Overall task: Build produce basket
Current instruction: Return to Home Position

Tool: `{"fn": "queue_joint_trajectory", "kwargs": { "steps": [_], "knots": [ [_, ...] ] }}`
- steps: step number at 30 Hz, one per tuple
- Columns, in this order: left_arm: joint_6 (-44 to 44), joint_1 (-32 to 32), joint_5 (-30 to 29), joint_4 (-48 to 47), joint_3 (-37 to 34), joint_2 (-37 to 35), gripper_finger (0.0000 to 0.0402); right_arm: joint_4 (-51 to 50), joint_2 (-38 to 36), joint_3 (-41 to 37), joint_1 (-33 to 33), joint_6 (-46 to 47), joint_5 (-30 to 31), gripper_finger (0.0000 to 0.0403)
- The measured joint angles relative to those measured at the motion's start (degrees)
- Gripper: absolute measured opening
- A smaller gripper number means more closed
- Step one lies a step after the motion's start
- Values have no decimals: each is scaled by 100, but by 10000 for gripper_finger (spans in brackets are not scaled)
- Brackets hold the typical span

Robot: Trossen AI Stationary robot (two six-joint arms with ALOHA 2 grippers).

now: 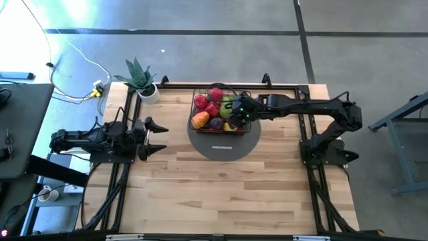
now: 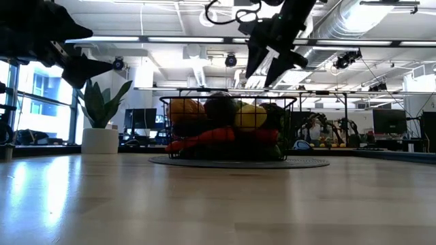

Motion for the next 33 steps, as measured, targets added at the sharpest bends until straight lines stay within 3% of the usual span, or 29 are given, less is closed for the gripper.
{"fn": "queue_joint_trajectory", "kwargs": {
  "steps": [9,18,24,29,33],
  "knots": [
    [-166,0,11,861,-405,23,390,-434,0,576,15,-641,1,279],
    [-7,159,-59,936,-422,95,390,-811,-192,987,98,-1798,87,279],
    [-93,157,-42,930,-422,120,390,-1264,-979,955,154,-2080,365,279],
    [-98,157,-42,930,-422,120,390,-1715,-1716,915,445,-2114,1100,279],
    [-97,157,-42,930,-422,120,390,-1015,-2696,-184,676,-2133,1428,279]
  ]
}}
